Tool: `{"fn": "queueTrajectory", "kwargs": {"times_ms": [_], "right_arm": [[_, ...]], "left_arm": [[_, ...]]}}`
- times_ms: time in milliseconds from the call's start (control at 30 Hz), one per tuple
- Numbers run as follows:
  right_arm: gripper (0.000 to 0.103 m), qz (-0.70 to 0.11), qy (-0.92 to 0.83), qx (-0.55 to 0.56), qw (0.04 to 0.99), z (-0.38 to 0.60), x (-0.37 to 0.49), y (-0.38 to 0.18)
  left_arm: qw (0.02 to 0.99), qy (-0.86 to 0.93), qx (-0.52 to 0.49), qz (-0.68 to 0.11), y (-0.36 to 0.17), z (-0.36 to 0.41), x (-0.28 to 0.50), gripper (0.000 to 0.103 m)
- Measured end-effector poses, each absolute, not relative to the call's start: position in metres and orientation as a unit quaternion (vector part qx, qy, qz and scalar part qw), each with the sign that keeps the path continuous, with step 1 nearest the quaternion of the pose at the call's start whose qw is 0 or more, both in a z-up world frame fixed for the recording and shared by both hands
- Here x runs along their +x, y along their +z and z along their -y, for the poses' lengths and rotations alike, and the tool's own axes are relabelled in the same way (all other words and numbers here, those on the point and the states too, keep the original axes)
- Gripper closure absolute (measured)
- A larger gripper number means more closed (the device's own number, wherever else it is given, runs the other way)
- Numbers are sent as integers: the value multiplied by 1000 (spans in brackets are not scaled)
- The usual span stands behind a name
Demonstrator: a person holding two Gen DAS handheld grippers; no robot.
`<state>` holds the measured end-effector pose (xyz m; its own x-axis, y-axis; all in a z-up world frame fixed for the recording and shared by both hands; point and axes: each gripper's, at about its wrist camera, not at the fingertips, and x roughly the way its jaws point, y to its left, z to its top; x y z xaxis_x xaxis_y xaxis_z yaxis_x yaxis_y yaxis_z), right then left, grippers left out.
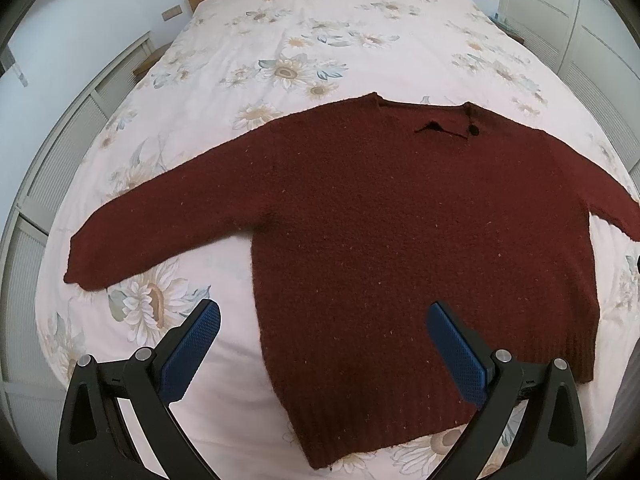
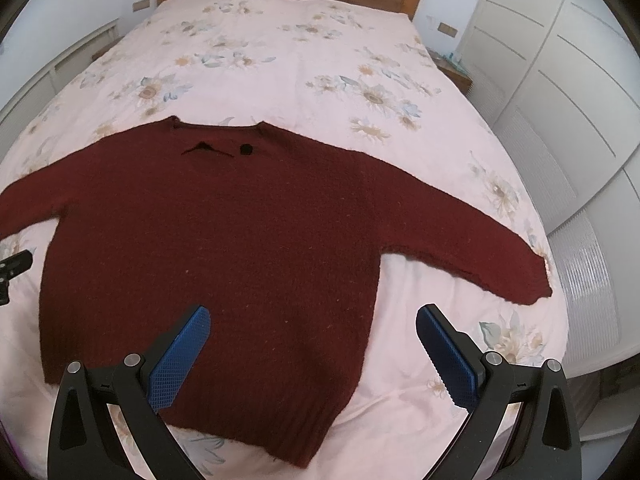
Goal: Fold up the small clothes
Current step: 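Grasp the sweater sleeve cuff with the right gripper and lift it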
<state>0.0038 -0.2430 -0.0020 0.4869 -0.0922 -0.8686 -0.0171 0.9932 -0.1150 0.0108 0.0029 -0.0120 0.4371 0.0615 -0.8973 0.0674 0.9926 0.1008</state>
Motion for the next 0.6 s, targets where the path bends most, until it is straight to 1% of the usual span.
{"fn": "queueTrajectory", "kwargs": {"times_ms": [233,433,600], "right_arm": [[0,-507,-62,-13,860,315,38,-21],[0,-506,-137,52,850,428,73,-46],[0,-519,-205,125,820,530,91,-83]], "left_arm": [[842,-6,71,-535,-16,3,29,1],[845,-11,76,-529,-17,8,56,1],[846,-14,91,-525,-24,18,79,1]]}}
